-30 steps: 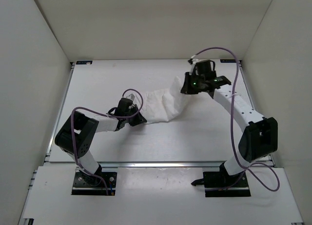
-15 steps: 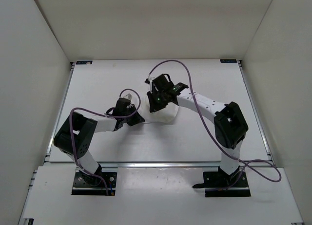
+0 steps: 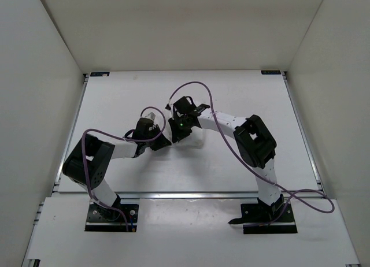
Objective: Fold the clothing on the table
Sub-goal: Fold the skirt
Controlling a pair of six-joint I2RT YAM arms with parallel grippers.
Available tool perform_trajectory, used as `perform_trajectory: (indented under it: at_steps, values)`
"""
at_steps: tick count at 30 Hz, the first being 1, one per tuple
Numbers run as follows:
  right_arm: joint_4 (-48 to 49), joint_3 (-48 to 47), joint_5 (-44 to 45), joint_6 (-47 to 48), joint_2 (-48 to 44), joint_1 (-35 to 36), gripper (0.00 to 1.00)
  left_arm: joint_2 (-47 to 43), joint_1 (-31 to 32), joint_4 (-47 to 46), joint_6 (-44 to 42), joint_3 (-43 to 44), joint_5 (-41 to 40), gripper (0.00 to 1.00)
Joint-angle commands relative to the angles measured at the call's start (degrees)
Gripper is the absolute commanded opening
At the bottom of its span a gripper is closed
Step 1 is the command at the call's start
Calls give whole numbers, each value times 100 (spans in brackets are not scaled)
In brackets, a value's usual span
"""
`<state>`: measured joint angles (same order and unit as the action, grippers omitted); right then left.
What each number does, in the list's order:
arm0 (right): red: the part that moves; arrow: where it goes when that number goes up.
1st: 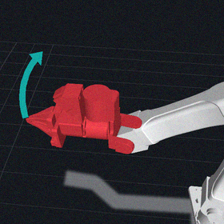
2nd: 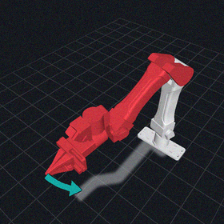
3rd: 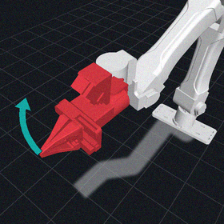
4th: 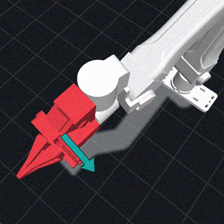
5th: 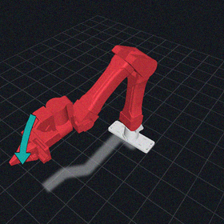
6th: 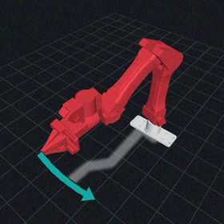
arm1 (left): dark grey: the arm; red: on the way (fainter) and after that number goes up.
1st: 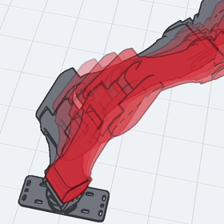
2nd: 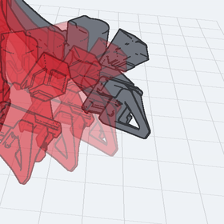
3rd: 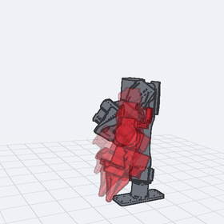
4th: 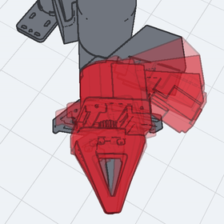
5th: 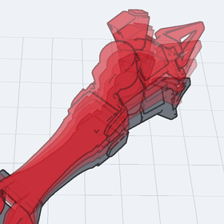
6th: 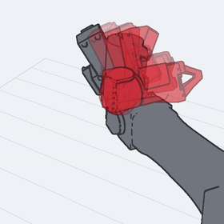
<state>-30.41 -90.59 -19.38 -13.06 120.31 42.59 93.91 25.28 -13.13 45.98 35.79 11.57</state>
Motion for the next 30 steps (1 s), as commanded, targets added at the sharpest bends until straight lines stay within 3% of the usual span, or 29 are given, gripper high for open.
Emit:
perform_trajectory:
  at_steps: [1,5,10,20,22,25,27,28,30]
  values:
    - [726,152,301,-47,-672,126,0,-180,21,-94,8,-134,73,1]
    - [2037,1287,391,-538,-1825,-66,0,-206,-23,-76,-1,-151,82,1]
    - [2391,1684,619,-593,-2275,-84,0,-242,-58,-93,-1,-169,64,1]
    - [1241,745,-250,-724,-862,-215,0,-224,-41,-76,-19,-204,143,4]
    - [994,516,-609,-733,-615,-251,1,-233,-76,-59,-27,-222,144,8]
    - [476,25,-822,-602,-263,-295,14,-215,-102,-59,-71,-239,187,22]
    - [423,-81,-796,-444,-280,-225,28,-215,-145,-85,-36,-248,240,40]
    - [483,-73,-796,-330,-376,-190,30,-241,-146,-94,-45,-274,301,46]
    - [632,-21,-726,-180,-595,-137,37,-329,-216,-102,-10,-275,389,50]
